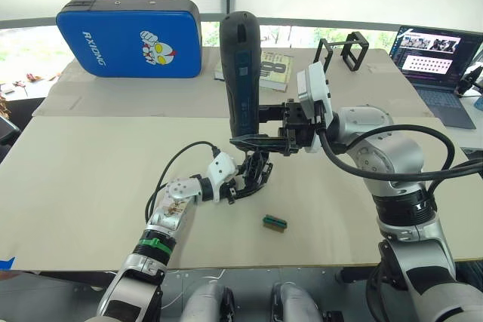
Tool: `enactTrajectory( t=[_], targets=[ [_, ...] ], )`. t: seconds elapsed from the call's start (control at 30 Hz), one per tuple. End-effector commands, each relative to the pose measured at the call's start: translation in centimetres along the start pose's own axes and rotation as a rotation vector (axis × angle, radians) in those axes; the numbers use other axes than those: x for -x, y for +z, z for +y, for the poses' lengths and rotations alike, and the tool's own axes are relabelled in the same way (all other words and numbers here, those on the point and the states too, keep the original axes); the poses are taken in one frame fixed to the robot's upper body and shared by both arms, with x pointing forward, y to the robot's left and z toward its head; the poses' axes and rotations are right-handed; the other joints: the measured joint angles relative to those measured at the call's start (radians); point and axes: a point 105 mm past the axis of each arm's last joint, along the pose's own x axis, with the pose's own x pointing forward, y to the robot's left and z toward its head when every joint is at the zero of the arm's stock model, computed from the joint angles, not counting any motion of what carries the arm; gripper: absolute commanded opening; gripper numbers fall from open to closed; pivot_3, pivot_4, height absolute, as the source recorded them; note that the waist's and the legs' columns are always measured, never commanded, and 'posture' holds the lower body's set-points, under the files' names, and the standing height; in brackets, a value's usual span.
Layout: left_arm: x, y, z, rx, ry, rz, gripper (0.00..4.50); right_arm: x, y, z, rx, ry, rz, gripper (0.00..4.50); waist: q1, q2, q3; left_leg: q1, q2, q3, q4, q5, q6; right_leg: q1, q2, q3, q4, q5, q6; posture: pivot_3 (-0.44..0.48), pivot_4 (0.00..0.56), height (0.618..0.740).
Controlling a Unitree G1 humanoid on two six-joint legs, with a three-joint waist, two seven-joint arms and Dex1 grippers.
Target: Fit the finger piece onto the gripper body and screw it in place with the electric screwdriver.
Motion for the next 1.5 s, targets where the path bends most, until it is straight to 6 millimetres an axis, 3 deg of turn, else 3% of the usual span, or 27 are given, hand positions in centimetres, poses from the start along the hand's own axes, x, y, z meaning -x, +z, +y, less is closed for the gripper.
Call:
enactTrajectory(
  t=[0.03,0.37,1.5],
  targets=[
    [-0.4,1.4,-0.4,-0.03,-0.019,-0.041,2.29,0.1,1.5,0.0,0.07,0.003,-0.03,1.94,0.0,0.0,0.0,0.0,0.0,0.0,0.0,0.0,0.0,0.0,0.0,0.0,0.0,0.0,0.0,0.0,0.15,0.74],
    [-0.4,1.4,-0.4,-0.029,-0.019,-0.043,2.29,-0.3,1.6,0.4,0.062,0.017,-0.028,1.94,0.0,0.0,0.0,0.0,0.0,0.0,0.0,0.0,0.0,0.0,0.0,0.0,0.0,0.0,0.0,0.0,0.15,0.74],
    [-0.3,1.1,-0.5,-0.036,-0.014,-0.041,2.29,0.5,-3.0,-0.1,-0.01,-0.026,0.094,1.94,-0.002,0.001,-0.001,0.003,0.0,0.0,0.0,-0.002,-0.004,0.002,0.0,0.0,0.0,0.0,0.0,0.0,0.15,0.74]
  ],
)
